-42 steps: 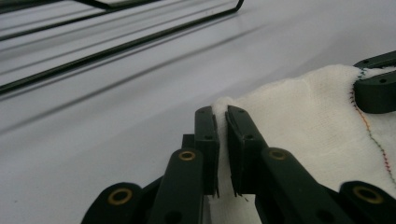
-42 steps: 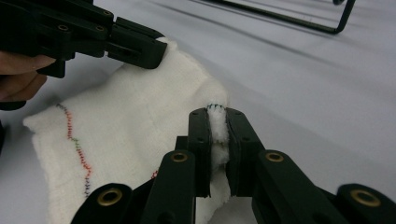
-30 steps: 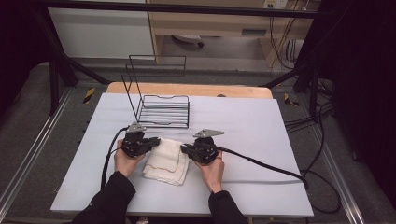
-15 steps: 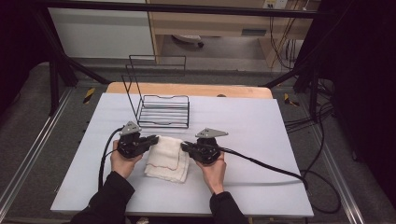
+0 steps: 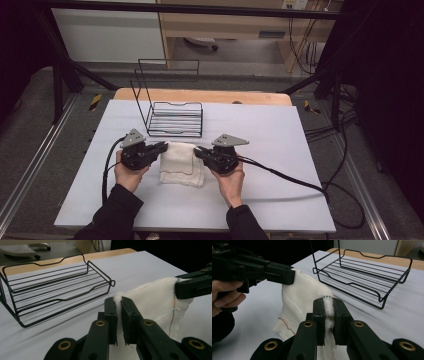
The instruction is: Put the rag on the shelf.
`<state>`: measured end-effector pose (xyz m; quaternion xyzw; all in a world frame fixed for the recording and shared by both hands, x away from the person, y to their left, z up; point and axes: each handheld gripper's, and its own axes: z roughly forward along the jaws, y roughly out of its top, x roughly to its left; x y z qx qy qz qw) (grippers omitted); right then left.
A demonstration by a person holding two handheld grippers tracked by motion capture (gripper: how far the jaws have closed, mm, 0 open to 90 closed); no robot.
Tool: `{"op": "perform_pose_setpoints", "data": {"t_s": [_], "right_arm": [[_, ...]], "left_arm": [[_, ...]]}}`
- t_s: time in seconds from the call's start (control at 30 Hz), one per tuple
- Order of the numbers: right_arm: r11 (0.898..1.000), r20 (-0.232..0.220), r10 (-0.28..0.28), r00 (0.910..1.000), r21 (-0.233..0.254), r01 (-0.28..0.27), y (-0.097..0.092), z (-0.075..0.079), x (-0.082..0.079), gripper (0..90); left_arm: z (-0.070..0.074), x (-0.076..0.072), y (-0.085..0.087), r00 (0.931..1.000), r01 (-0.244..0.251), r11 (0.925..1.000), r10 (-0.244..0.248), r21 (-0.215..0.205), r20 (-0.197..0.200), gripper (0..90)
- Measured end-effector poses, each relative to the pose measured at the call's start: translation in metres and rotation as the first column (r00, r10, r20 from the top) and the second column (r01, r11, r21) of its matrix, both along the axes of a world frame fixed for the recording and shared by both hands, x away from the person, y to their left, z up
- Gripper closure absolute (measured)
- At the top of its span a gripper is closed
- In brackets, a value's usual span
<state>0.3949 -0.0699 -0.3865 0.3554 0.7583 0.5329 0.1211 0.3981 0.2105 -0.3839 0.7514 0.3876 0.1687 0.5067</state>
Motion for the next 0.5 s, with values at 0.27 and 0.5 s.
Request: {"op": "perform_pose_setpoints", "data": {"t_s": [0.27, 0.5], "right_arm": [[1.000, 0.041, 0.002, 0.9992, 0.005, -0.002, 0.000, 0.010, -0.003, 82.3], [1.000, 0.071, 0.002, 0.9975, 0.023, -0.004, -0.003, 0.018, -0.005, 82.3]], "left_arm": [[0.008, -0.006, 0.001, 0.9989, -0.009, 0.9996, 0.011, -0.028, 0.046, 82.9], [0.015, -0.011, 0.000, 0.9965, -0.012, 0.9989, 0.016, -0.046, 0.082, 82.9]]}}
